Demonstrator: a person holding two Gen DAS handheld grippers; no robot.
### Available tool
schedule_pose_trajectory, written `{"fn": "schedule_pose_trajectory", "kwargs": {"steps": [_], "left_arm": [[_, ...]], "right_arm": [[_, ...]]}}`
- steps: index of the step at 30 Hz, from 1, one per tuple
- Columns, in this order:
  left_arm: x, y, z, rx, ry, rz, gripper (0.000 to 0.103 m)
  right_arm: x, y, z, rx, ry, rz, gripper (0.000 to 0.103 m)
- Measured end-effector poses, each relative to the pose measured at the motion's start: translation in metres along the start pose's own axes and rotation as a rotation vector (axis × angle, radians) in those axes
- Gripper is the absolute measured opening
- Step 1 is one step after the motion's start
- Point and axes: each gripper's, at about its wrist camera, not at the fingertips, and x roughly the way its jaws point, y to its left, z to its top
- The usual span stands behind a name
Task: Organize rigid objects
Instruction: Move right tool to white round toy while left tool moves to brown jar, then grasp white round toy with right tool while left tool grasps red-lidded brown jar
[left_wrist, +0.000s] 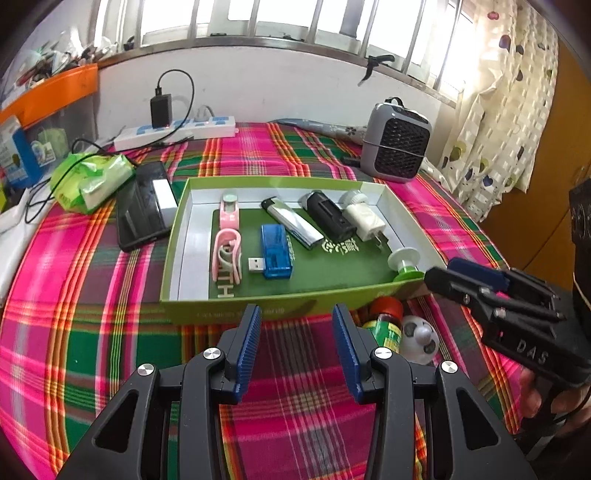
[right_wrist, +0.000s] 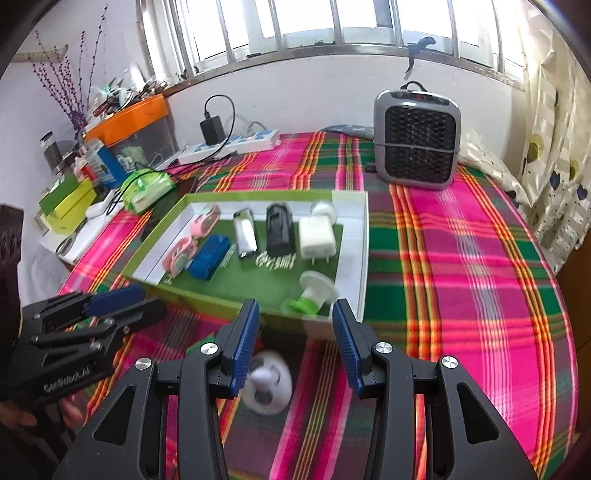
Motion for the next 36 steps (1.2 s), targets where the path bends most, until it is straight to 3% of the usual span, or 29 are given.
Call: {"fn": "schedule_pose_trajectory", "kwargs": {"steps": [15, 36], "left_arm": [[-0.013, 0.006, -0.015, -0.023, -0.013, -0.017, 0.039], [-0.010, 0.009, -0.024, -0.034, 0.005, -0.046, 0.039]], "right_arm": [[0.005, 0.011, -0.029, -0.009, 0.057, 0.010, 0.043], [0.019, 0.017, -0.034, -0.018, 0.100, 0.000, 0.043]]}}
